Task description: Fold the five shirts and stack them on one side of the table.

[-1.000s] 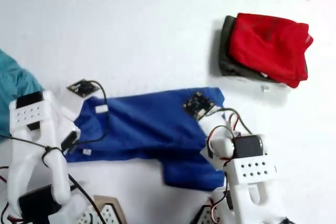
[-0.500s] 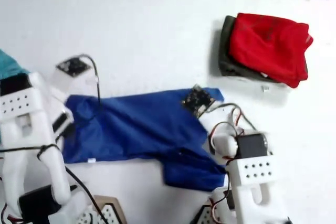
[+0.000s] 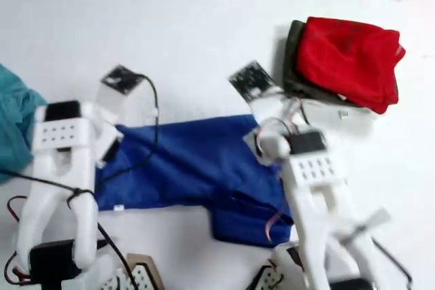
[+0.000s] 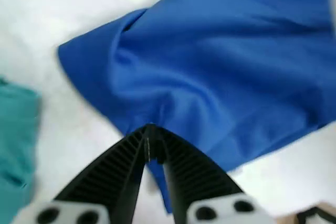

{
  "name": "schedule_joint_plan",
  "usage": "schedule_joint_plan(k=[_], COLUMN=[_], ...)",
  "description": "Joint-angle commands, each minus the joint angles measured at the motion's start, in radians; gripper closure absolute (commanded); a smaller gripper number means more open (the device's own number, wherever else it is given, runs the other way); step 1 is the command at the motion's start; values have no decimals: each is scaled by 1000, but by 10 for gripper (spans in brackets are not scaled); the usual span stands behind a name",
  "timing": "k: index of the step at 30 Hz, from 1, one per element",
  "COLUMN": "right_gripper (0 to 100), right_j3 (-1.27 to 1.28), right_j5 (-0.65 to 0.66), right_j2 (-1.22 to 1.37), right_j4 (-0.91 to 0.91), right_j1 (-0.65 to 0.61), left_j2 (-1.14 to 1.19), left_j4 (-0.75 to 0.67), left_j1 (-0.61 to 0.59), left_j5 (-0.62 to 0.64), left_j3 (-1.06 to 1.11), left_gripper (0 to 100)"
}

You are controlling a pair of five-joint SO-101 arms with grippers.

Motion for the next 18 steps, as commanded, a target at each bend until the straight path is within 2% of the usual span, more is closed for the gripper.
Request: schedule_joint_plan(k=[1,7,12,18], right_gripper=[980,980,980,980], right_j3=[-141,-327,-453,-638], right_j5=[-8,-94,-91,-91], right_j2=[228,510,694,885], right_j4=[-28,-30,-28,-25], right_j1=[-21,19,54,97], left_j2=[-23,87,353,589], left_j4=[-115,-190,-180,-89], left_j1=[5,-43,-81,-172], left_j5=[12,11,18,9], left_j3=[74,64,-117,-349], left_gripper=[973,973,973,973])
